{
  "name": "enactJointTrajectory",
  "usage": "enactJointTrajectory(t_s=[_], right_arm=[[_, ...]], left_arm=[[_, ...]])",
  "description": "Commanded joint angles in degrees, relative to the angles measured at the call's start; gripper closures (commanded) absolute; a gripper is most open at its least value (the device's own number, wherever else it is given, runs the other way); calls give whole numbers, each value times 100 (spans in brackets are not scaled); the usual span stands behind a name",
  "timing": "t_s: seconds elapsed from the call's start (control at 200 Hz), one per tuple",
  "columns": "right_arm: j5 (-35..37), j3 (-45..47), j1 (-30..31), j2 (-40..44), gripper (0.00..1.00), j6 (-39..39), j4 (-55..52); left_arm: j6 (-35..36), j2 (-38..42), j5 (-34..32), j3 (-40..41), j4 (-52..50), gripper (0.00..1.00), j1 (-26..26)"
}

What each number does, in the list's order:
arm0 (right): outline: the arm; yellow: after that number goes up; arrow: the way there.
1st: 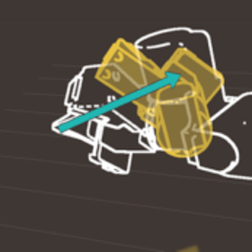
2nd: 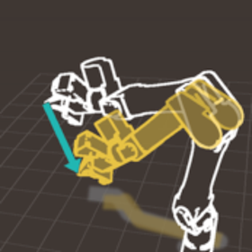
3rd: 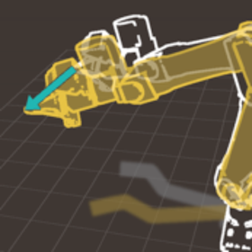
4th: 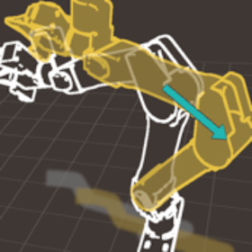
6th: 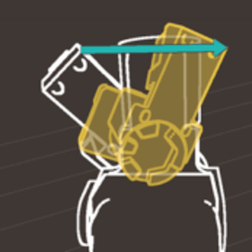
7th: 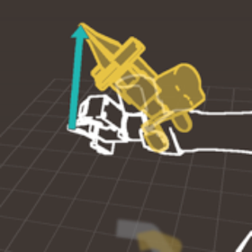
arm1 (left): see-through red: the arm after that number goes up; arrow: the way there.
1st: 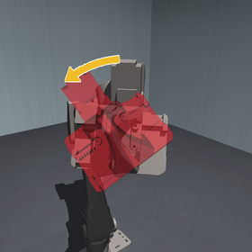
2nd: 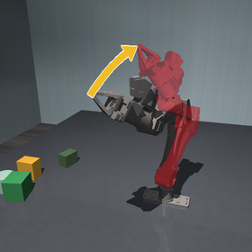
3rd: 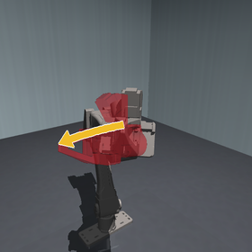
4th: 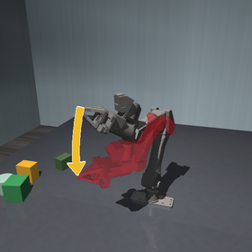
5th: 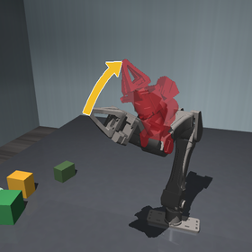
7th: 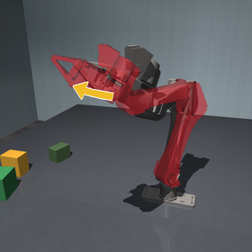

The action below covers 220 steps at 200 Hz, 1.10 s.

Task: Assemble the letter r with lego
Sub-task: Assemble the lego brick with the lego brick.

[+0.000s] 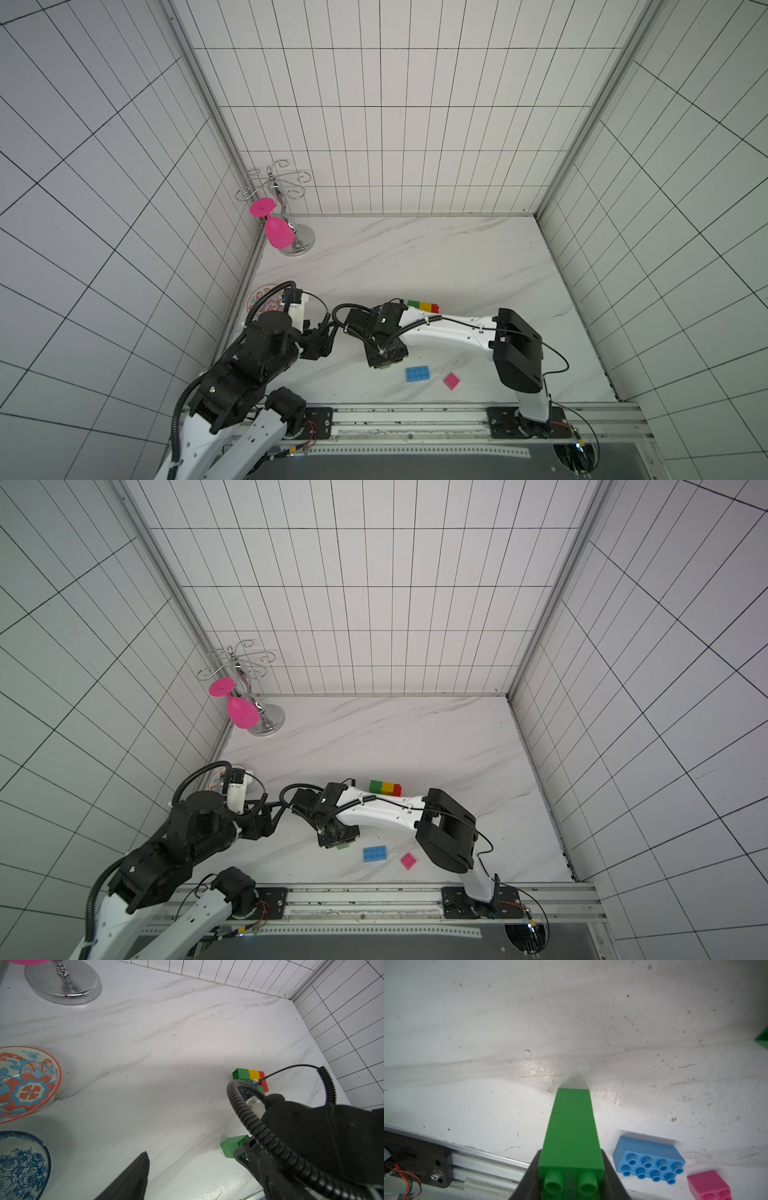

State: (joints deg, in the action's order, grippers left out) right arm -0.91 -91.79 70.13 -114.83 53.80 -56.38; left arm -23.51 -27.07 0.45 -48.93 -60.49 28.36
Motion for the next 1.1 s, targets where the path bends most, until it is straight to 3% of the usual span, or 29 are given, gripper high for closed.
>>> enactJointTrajectory(t_s=[0.0,0.165,0.545,0.6,0.795,0.93,1.094], right_arm=[[-41,386,-9,-717,100,116,-112],[-101,478,0,-1057,100,-3,-198],[94,171,1,-986,100,-224,-517],[74,168,10,-1002,93,-235,-497],[73,137,27,-598,48,-359,-330],[64,19,19,-248,35,-431,-267],[55,-101,18,150,31,-426,-227]], left_arm=[[33,-17,-27,14,37,17,7],[32,-43,-32,15,25,17,12],[13,-97,-49,24,37,17,6],[12,-97,-58,19,31,17,10],[4,-96,-75,23,29,17,10],[4,-114,-83,14,27,17,3],[-3,-106,-104,13,27,17,3]])
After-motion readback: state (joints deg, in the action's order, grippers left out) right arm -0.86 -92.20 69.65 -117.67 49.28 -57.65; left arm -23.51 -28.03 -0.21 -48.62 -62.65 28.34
